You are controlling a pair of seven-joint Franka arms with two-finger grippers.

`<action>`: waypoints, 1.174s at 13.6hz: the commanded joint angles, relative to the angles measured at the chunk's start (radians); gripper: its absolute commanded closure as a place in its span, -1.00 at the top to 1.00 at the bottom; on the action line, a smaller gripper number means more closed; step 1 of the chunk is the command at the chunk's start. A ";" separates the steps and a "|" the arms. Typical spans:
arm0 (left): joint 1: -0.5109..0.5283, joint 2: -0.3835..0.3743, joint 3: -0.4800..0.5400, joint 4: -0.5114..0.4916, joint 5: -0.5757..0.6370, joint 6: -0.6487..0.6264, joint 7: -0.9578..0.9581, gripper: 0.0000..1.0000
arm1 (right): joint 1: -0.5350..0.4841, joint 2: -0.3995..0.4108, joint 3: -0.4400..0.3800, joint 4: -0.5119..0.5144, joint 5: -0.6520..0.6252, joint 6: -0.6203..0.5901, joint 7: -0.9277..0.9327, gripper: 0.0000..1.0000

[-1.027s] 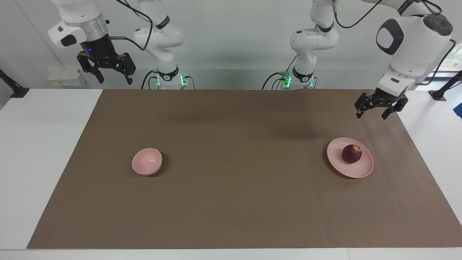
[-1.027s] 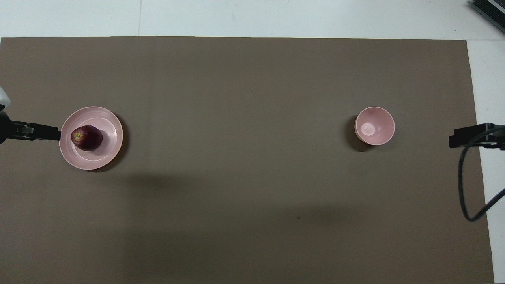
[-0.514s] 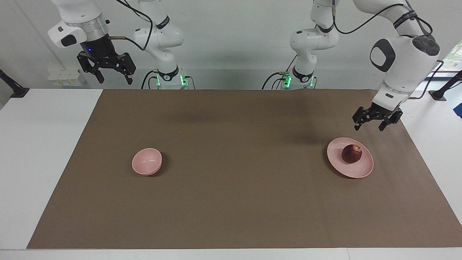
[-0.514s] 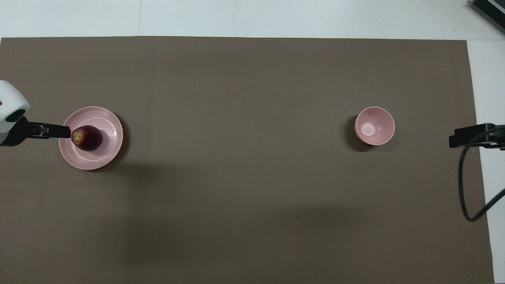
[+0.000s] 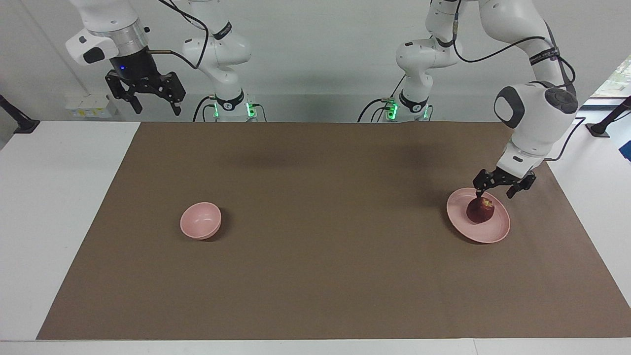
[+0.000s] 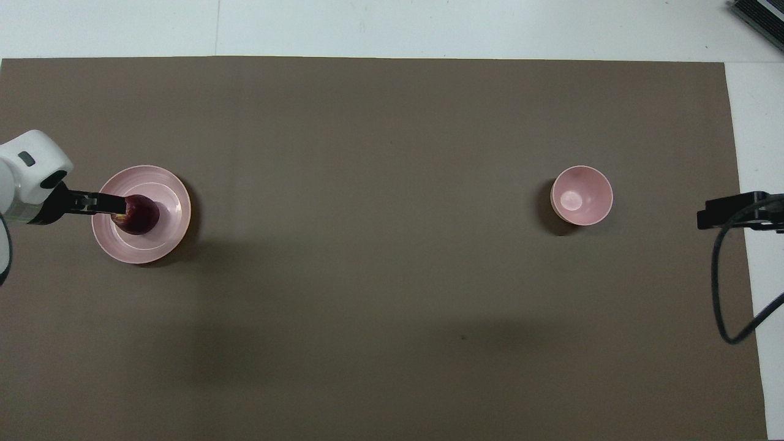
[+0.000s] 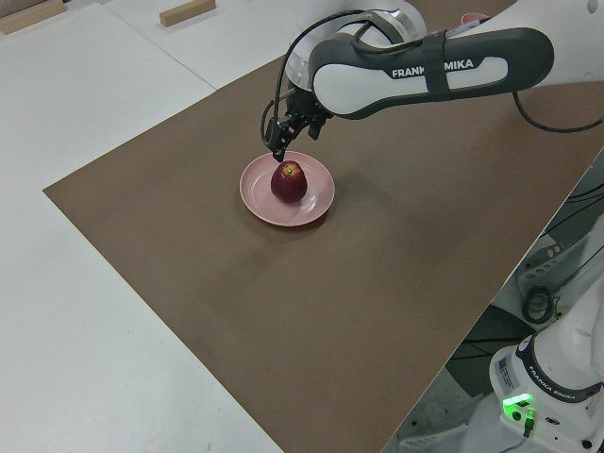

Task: Move apple from plate to bowl
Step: 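Reach the left gripper over the plate down to the red apple, then close the left gripper on the red apple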

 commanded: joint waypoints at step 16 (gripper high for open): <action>0.008 0.081 -0.010 -0.053 0.003 0.188 0.013 -0.98 | -0.015 -0.009 0.005 -0.010 0.024 0.005 -0.026 1.00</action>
